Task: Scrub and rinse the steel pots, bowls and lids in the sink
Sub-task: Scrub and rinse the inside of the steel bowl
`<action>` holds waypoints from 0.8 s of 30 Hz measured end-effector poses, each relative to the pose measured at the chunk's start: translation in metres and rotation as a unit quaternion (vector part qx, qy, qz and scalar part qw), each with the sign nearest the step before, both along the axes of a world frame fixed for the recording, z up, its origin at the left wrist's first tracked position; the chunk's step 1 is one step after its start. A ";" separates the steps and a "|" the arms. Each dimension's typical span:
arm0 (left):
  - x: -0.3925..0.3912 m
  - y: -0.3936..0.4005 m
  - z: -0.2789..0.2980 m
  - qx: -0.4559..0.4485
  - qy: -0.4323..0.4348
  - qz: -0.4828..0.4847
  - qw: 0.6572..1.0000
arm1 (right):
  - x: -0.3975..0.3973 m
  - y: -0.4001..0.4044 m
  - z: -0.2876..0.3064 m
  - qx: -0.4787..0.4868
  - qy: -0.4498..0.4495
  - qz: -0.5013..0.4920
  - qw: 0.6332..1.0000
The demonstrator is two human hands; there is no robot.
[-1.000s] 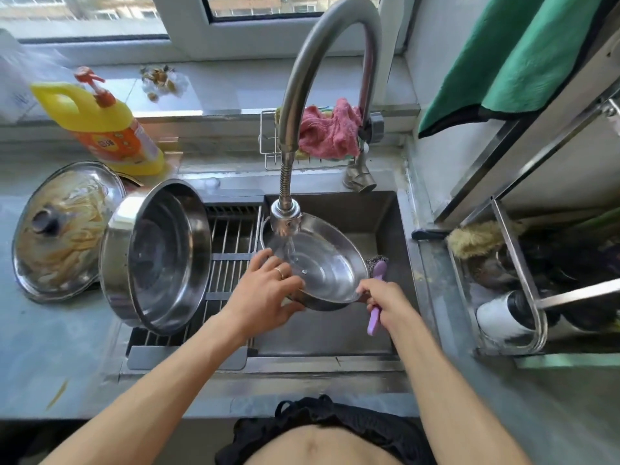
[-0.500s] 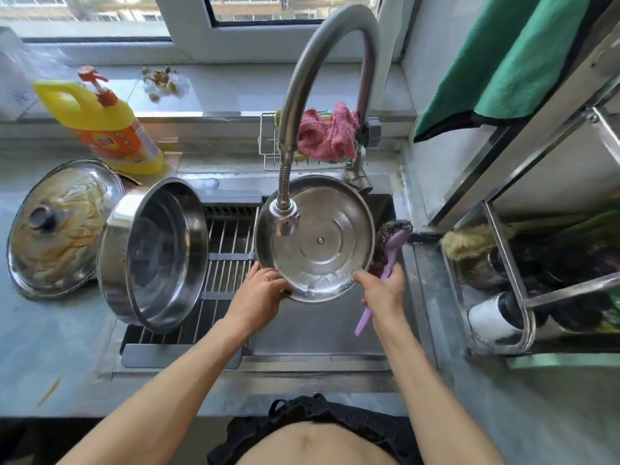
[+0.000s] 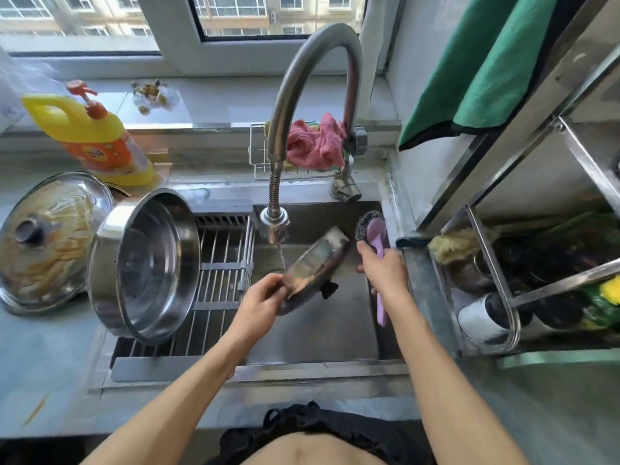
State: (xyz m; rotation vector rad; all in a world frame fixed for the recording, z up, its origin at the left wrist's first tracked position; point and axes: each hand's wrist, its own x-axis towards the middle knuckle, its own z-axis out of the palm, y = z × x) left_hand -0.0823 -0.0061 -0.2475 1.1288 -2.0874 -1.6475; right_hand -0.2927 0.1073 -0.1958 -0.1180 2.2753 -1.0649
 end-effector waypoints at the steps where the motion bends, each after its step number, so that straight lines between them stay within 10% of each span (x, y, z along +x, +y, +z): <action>1: -0.004 -0.001 0.002 0.050 0.007 0.040 0.998 | 0.000 -0.001 -0.002 0.002 -0.007 0.009 1.000; 8: -0.019 -0.029 -0.009 0.387 0.114 0.385 0.830 | -0.004 -0.008 -0.016 0.113 0.069 0.123 0.984; 24: -0.025 -0.082 -0.005 0.404 0.077 0.385 0.826 | -0.060 -0.109 0.017 0.228 0.225 0.282 0.904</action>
